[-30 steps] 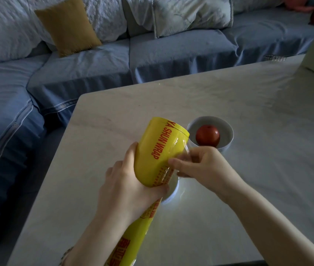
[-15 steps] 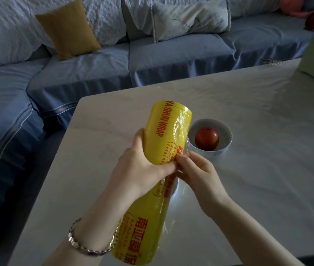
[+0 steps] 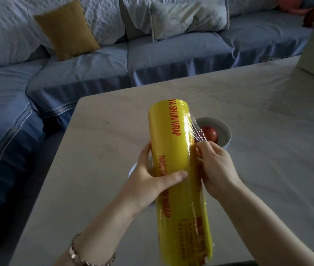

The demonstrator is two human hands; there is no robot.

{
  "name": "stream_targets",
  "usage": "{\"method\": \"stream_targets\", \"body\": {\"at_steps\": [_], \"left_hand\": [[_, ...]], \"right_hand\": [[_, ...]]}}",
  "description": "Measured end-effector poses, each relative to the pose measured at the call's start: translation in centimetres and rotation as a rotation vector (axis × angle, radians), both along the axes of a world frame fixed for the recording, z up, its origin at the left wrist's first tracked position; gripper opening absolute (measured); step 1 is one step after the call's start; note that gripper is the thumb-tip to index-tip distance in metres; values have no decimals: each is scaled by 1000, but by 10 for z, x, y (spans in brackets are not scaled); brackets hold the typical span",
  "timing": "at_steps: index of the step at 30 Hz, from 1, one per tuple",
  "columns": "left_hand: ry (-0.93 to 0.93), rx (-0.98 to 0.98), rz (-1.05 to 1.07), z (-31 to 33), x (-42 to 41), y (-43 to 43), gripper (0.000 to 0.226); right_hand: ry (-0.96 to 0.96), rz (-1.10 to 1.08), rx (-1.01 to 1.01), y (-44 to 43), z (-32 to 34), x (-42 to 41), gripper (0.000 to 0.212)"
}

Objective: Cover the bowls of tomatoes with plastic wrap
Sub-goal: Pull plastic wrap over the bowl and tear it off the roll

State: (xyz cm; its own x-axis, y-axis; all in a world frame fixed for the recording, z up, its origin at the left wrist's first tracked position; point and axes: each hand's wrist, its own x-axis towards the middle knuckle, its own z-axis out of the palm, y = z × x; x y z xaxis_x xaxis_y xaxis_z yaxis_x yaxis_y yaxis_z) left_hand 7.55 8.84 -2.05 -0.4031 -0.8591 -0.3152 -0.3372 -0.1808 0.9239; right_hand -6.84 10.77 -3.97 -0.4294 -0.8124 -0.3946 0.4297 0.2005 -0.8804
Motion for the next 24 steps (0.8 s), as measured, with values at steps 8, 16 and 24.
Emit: {"method": "stream_targets", "body": {"at_steps": [8,16,24], "left_hand": [[174,35,149,-19,9,-5,98],[83,1,153,-11,23,-11,80],[58,4,118,-9,24,-9,90]], "right_hand": [[163,44,-113,6,-2,1,19],[-26,125,-160,5,-8,7,25],[-26,429,-98,11,-13,2,45]]}}
